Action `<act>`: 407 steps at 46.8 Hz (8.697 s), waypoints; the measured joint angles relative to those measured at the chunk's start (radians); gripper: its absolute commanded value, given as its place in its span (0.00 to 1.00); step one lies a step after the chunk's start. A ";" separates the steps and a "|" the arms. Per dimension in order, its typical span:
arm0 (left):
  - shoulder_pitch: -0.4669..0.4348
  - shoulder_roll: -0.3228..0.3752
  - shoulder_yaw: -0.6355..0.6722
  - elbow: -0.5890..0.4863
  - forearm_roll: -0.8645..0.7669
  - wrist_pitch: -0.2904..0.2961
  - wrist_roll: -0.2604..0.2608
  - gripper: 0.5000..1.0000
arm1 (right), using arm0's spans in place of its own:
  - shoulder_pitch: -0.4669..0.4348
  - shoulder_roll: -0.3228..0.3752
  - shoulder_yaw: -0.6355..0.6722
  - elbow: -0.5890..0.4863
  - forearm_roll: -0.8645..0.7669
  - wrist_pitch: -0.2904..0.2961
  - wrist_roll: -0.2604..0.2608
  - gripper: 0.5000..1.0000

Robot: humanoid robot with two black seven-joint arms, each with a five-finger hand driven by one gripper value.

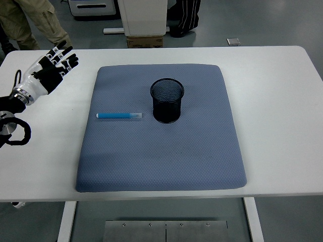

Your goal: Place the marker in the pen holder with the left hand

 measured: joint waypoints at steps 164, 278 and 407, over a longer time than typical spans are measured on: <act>-0.755 -0.333 1.262 -0.145 0.773 0.055 0.059 0.41 | 0.000 0.000 0.000 0.000 0.000 0.000 0.000 1.00; -0.782 -0.351 1.248 -0.160 0.835 0.071 0.061 0.00 | 0.000 0.000 0.000 0.000 0.000 0.000 0.000 1.00; -0.773 -0.224 0.806 -0.062 0.173 0.048 -0.039 1.00 | 0.000 0.000 0.000 0.000 0.000 0.000 0.000 1.00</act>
